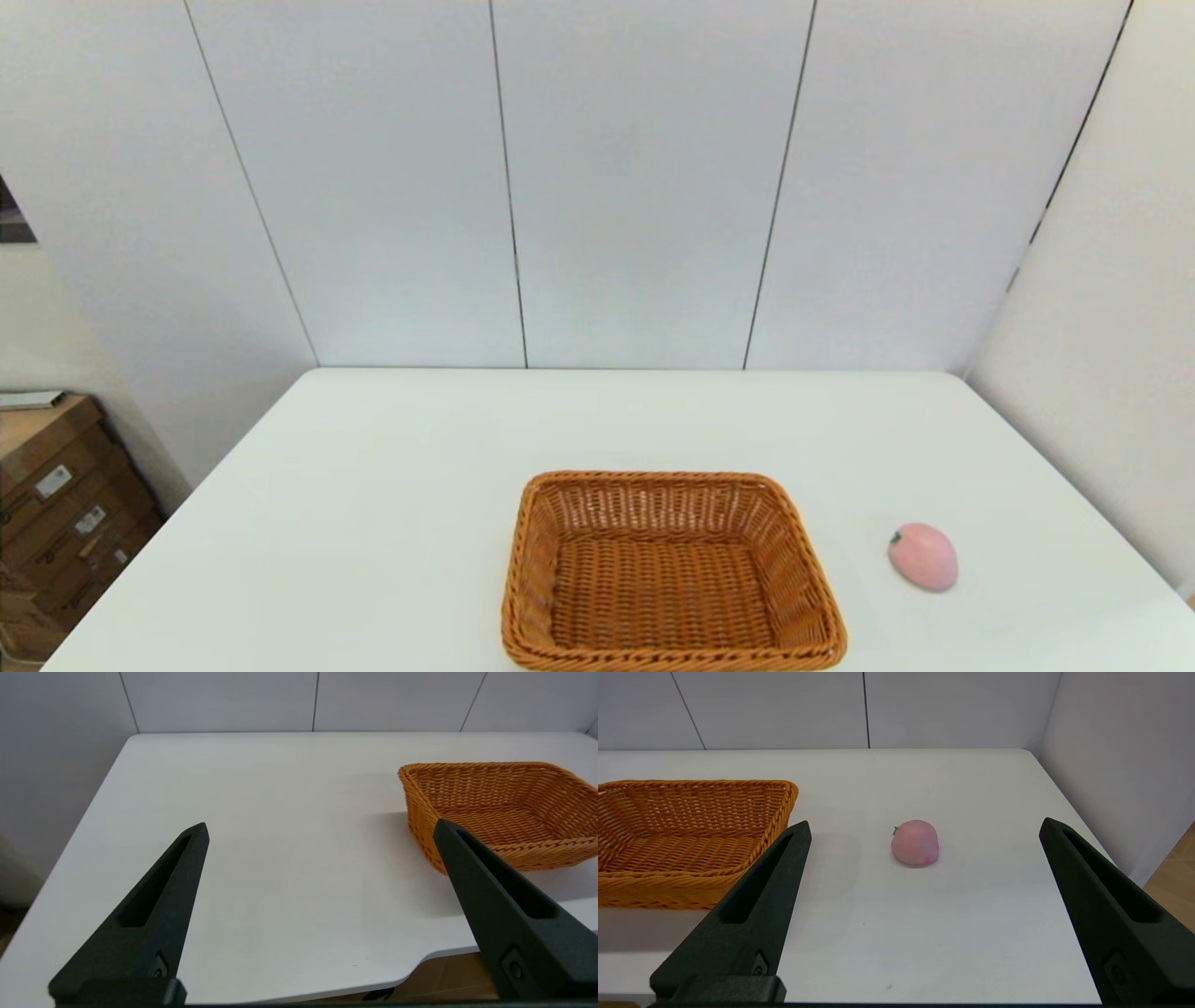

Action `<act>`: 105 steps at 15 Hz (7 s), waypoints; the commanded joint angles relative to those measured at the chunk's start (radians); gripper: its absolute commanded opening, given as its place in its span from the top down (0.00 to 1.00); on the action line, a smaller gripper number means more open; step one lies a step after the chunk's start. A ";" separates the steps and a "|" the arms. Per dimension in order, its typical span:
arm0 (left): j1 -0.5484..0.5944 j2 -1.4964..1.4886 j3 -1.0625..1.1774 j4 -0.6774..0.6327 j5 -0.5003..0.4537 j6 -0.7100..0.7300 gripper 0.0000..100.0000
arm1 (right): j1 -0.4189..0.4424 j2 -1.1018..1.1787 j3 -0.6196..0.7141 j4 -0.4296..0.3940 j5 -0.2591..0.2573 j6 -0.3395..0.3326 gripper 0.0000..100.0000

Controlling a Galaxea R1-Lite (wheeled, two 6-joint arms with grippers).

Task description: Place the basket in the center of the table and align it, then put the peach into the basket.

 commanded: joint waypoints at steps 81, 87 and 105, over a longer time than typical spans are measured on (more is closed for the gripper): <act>0.001 -0.069 0.099 -0.095 0.210 0.027 0.00 | 0.782 1.846 -0.810 -0.251 -0.070 0.092 0.00; 0.001 -0.069 0.099 -0.095 0.210 0.031 0.00 | 0.762 1.782 -0.830 -0.271 -0.073 0.154 0.00; 0.001 -0.069 0.097 -0.095 0.209 0.026 0.00 | 0.108 0.444 -0.331 -0.055 -0.216 -0.129 0.00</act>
